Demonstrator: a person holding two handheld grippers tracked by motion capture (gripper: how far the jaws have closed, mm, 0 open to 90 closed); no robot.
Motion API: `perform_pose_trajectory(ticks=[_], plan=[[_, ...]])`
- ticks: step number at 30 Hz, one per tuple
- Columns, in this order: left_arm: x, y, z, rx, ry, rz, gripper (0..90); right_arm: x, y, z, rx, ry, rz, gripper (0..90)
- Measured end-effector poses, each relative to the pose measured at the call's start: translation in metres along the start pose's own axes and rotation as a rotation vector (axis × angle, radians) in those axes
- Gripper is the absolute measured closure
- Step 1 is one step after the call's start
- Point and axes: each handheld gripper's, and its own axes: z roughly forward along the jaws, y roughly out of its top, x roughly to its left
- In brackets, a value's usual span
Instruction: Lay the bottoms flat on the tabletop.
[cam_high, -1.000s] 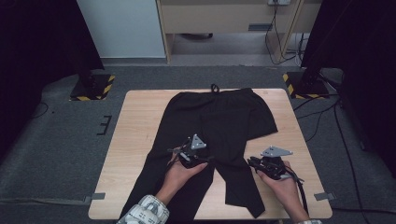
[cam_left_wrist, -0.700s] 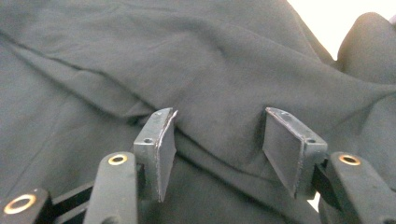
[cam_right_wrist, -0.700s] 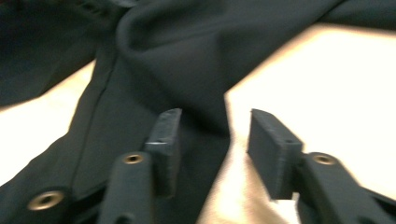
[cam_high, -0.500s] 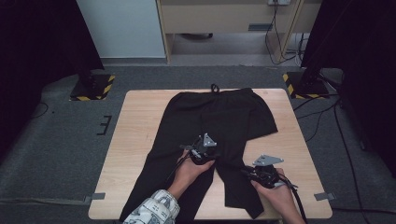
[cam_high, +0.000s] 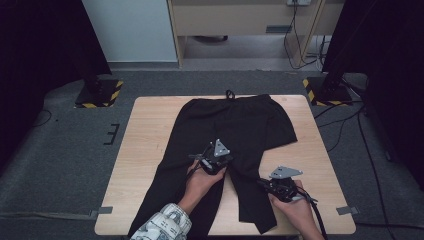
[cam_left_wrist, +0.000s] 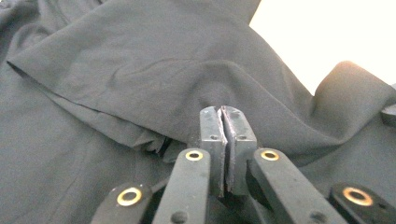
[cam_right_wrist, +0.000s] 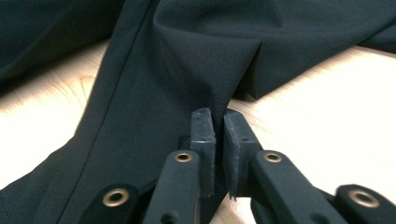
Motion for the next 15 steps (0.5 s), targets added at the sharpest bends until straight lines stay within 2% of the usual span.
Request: perform_pose_trajectory(ticks=[5,8,10,13,15], plan=[[0.001,0.0,0.002,0.015,-0.006,0.012,87.1,-0.001,0.002,-0.004,-0.014,-0.008,0.007,88.7],[0.002,0.001,0.0,-0.007,-0.007,-0.008,87.2,-0.005,0.003,-0.009,-0.04,-0.027,0.028,89.2],[0.002,0.003,-0.001,-0.011,-0.007,-0.002,86.2,-0.007,0.004,-0.014,-0.064,-0.04,0.032,89.4],[-0.001,0.004,0.0,-0.015,-0.003,0.013,80.0,-0.01,0.008,-0.021,-0.103,-0.062,0.049,89.7],[-0.003,0.004,0.002,-0.011,0.0,0.019,76.5,-0.013,0.009,-0.023,-0.111,-0.071,0.055,89.7]])
